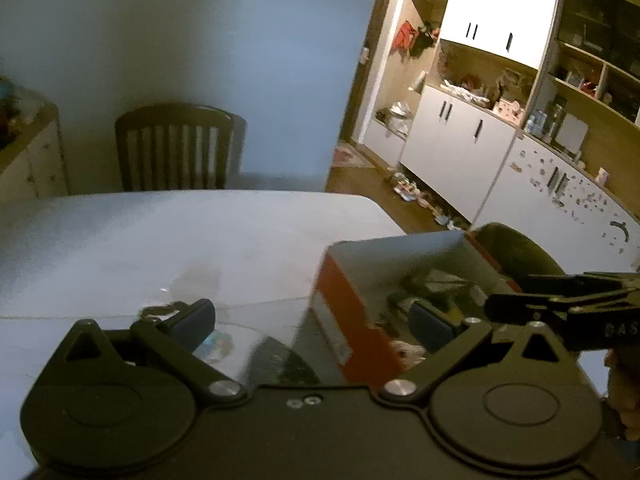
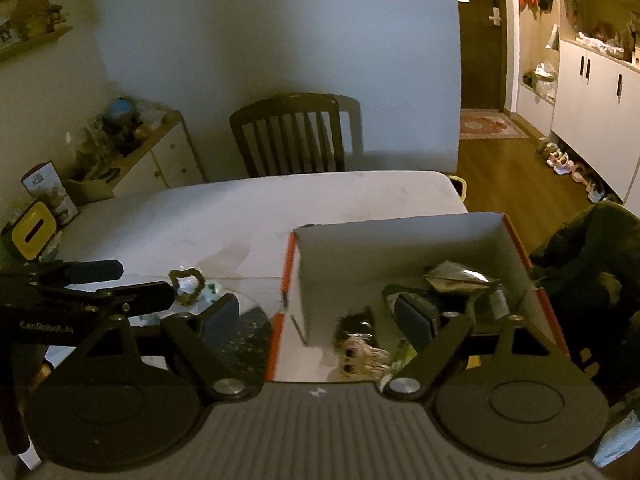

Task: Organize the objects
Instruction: 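Withdraw both tools from the box and return to the remaining items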

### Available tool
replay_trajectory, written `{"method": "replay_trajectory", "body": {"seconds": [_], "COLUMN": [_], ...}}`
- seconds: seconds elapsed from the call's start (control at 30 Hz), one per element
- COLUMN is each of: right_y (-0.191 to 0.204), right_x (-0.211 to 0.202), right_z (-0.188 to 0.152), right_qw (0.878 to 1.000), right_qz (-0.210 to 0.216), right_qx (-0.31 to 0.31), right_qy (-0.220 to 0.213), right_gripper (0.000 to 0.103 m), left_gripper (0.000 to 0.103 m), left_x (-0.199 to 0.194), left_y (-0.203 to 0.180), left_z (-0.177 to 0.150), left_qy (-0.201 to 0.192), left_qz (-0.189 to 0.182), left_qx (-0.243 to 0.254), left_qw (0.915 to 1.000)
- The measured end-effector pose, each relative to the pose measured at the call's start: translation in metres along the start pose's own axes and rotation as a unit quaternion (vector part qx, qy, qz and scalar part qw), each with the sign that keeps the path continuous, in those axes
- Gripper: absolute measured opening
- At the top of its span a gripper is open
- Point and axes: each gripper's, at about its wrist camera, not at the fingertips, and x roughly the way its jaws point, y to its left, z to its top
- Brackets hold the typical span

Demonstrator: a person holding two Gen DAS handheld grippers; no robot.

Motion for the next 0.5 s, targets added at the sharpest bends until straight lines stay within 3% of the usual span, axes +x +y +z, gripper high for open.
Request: {"method": "replay_trajectory", "body": {"seconds": [0.2,0.5], "right_y": [0.033,0.084], "right_x": [0.013,0.051], "right_z": [-0.007,-0.011], "right_qw": [1.0,0.999], "right_qz": [0.0,0.016], "right_qx": [-0.023,-0.048], "right_qy": [-0.007,0.013], "right_gripper": [0.085,0.085], "left_gripper": [0.103,0.103], "left_x": [-0.009,-0.01], "left_y": [0.032,0.09], "left_z": [-0.011,-0.025], "left_qy": [-0.02,-0.017], "left_qz": [0.019,0.04], "left_qx": [0.027,0.005], "left_qw": [0.9992,0.999]}}
